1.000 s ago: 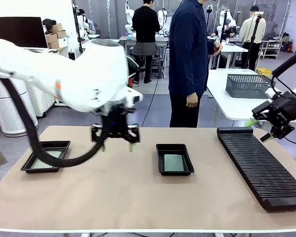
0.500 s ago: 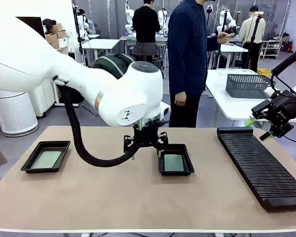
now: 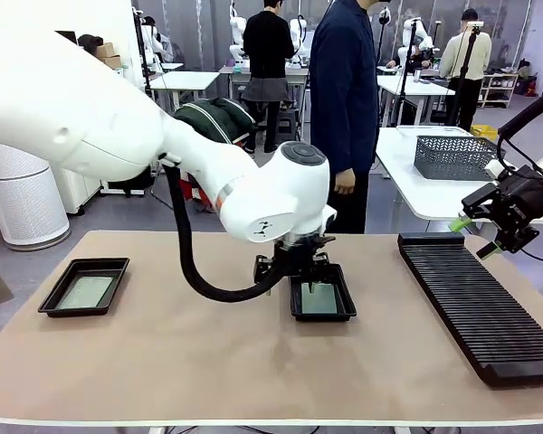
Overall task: Inspect and transfer BCBs to ESD trays.
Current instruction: Pick up the ESD tray and place it on the left side of the table.
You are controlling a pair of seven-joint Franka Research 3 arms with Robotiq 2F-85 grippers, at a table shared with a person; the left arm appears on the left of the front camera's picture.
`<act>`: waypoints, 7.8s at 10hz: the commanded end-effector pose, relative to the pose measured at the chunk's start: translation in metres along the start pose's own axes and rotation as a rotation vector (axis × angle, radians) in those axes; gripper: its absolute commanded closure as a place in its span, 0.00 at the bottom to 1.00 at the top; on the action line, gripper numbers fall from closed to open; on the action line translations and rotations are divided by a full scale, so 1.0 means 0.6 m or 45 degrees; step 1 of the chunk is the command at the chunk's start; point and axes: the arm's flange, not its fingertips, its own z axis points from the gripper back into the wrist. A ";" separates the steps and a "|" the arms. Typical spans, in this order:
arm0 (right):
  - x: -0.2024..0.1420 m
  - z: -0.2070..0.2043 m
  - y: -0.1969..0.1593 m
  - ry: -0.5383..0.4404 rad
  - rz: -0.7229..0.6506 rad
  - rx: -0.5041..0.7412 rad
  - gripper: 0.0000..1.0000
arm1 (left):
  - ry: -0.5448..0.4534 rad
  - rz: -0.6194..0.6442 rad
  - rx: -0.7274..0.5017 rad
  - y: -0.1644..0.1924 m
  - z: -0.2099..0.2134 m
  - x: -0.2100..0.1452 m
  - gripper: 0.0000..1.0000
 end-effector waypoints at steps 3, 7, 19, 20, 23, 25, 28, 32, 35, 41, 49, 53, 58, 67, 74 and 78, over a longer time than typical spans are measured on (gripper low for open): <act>-0.004 -0.004 0.000 -0.028 -0.024 -0.007 0.00 | -0.035 -0.035 0.037 -0.042 -0.035 0.038 0.00; -0.004 -0.004 0.000 -0.028 -0.024 -0.007 0.00 | 0.027 -0.046 -0.001 -0.014 -0.058 0.063 0.00; -0.004 -0.004 0.000 -0.028 -0.024 -0.007 0.00 | 0.039 -0.065 -0.019 -0.004 -0.096 0.083 0.00; -0.004 -0.004 0.000 -0.028 -0.024 -0.007 0.00 | 0.039 -0.065 -0.019 -0.004 -0.096 0.083 0.00; -0.004 -0.004 0.000 -0.028 -0.024 -0.007 0.00 | 0.039 -0.065 -0.019 -0.004 -0.096 0.083 0.00; -0.004 -0.004 0.000 -0.028 -0.024 -0.007 0.00 | 0.039 -0.065 -0.019 -0.004 -0.096 0.083 0.00; -0.004 -0.004 0.000 -0.028 -0.024 -0.007 0.00 | 0.050 -0.071 -0.034 -0.004 -0.095 0.084 0.20; -0.004 -0.004 0.000 -0.028 -0.024 -0.007 0.00 | 0.061 -0.052 -0.066 0.001 -0.093 0.093 0.59; -0.004 -0.004 0.000 -0.028 -0.024 -0.007 0.00 | 0.072 -0.048 -0.068 0.003 -0.099 0.099 0.88; -0.004 -0.004 0.000 -0.028 -0.024 -0.007 0.00 | 0.076 -0.031 -0.053 -0.001 -0.098 0.096 1.00; -0.004 -0.004 0.000 -0.028 -0.024 -0.007 0.00 | 0.076 -0.031 -0.053 -0.001 -0.098 0.096 1.00; -0.004 -0.004 0.000 -0.028 -0.024 -0.007 0.00 | 0.060 -0.007 -0.175 0.038 -0.078 0.113 0.97; -0.004 -0.004 0.000 -0.028 -0.024 -0.007 0.00 | 0.108 0.058 -0.497 0.159 -0.087 0.150 0.97; -0.004 -0.004 0.000 -0.028 -0.024 -0.007 0.00 | 0.044 -0.013 -0.629 0.479 -0.058 0.174 0.97; -0.004 -0.004 0.000 -0.028 -0.024 -0.007 0.00 | 0.046 -0.025 -0.522 0.610 -0.079 0.183 0.97; -0.004 -0.004 0.000 -0.028 -0.024 -0.007 0.00 | 0.053 0.020 -0.458 0.651 -0.091 0.167 0.97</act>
